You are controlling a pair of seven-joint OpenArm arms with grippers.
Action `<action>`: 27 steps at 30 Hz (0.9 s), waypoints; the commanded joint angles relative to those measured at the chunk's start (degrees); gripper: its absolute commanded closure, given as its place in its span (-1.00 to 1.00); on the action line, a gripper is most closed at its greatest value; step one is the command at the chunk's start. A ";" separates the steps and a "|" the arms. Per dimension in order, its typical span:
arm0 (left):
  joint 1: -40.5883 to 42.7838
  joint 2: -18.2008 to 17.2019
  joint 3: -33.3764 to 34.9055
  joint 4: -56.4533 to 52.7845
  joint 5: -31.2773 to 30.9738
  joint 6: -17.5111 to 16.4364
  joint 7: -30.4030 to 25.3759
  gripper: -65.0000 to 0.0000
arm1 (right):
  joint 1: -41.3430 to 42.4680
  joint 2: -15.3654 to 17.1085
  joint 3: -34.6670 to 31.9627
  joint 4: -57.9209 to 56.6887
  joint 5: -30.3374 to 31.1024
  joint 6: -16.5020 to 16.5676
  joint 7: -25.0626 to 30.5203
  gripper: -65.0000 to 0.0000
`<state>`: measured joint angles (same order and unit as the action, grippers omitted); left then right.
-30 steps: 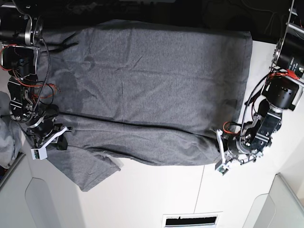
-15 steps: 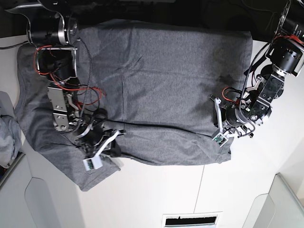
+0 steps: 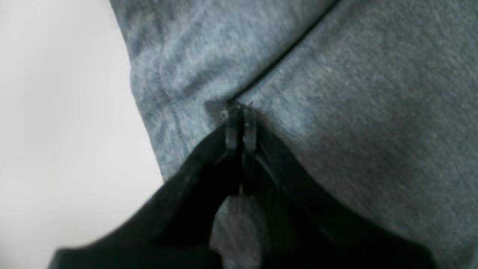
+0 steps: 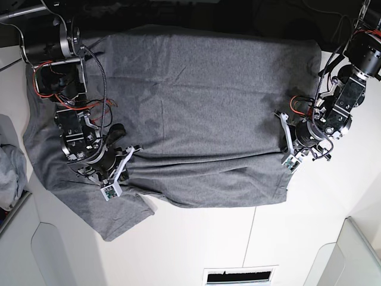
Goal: Layout the t-shirt on the table in an organized manner, then fold the t-shirt properly
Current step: 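Pull the grasped fold with both grippers to straighten the shirt body, then drag the shirt with both grippers to spread the body flat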
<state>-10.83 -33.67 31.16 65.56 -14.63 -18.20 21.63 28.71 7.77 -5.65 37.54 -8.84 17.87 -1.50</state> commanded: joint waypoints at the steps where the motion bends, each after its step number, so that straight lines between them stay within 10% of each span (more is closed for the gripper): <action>1: -0.26 -0.96 -0.31 0.44 0.68 0.13 3.08 1.00 | 1.14 0.98 0.00 0.28 -0.59 -1.75 -1.03 1.00; 17: -0.44 -2.89 -2.71 6.05 -1.73 -0.46 4.33 1.00 | 1.07 1.92 2.25 5.46 2.86 -4.37 3.78 1.00; 27: -6.62 0.48 -9.53 12.44 -2.73 2.43 -1.57 1.00 | -7.67 1.88 13.55 24.33 16.63 -2.19 -9.57 1.00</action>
<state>-16.71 -32.56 21.82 77.38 -16.95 -15.84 20.51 19.92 9.50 7.92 61.10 7.31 15.14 -12.32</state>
